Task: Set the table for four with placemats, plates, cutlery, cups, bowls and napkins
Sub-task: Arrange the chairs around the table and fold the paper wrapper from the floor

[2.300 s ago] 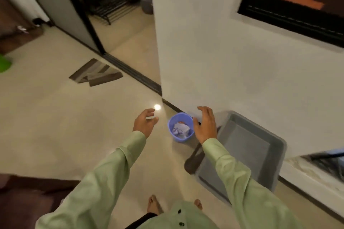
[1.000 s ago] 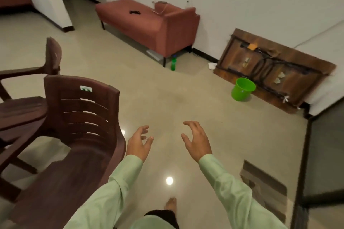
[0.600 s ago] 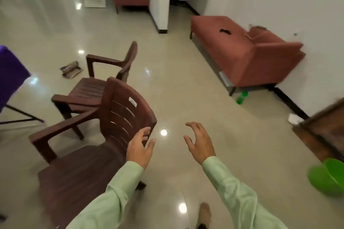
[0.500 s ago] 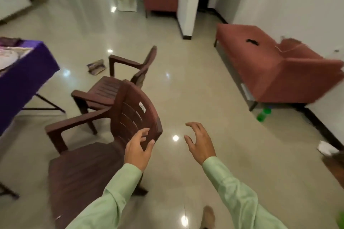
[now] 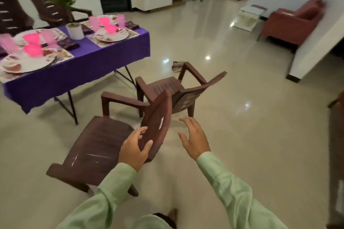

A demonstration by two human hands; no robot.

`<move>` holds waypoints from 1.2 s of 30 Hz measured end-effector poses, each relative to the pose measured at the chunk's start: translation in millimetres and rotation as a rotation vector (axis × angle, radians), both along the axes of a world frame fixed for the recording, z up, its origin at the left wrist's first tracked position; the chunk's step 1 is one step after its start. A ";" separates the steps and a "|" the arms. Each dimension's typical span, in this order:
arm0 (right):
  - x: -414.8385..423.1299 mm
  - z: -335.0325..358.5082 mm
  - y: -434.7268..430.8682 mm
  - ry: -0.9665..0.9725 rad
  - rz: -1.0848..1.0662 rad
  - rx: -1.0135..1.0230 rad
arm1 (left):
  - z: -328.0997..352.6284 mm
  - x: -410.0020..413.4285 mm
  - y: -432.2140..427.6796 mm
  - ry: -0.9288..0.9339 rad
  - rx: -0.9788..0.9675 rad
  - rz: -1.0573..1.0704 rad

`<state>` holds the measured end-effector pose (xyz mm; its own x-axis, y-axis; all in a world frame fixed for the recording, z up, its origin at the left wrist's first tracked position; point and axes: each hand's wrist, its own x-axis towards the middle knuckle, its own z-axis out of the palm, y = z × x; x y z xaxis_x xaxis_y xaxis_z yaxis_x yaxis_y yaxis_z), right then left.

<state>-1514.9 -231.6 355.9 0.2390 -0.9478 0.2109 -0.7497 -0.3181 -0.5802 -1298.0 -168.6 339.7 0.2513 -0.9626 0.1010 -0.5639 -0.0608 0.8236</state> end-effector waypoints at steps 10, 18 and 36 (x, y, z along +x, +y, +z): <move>-9.1 -7.8 -133.7 0.089 0.403 0.000 | -5.2 -54.8 -58.5 -0.005 0.000 0.322; -8.9 -21.1 -190.9 0.173 0.720 -0.016 | -2.9 -109.4 -71.1 -0.132 0.109 0.580; -3.0 -44.5 -244.2 0.801 1.272 -0.225 | -29.3 -156.2 -81.9 -0.311 0.731 0.669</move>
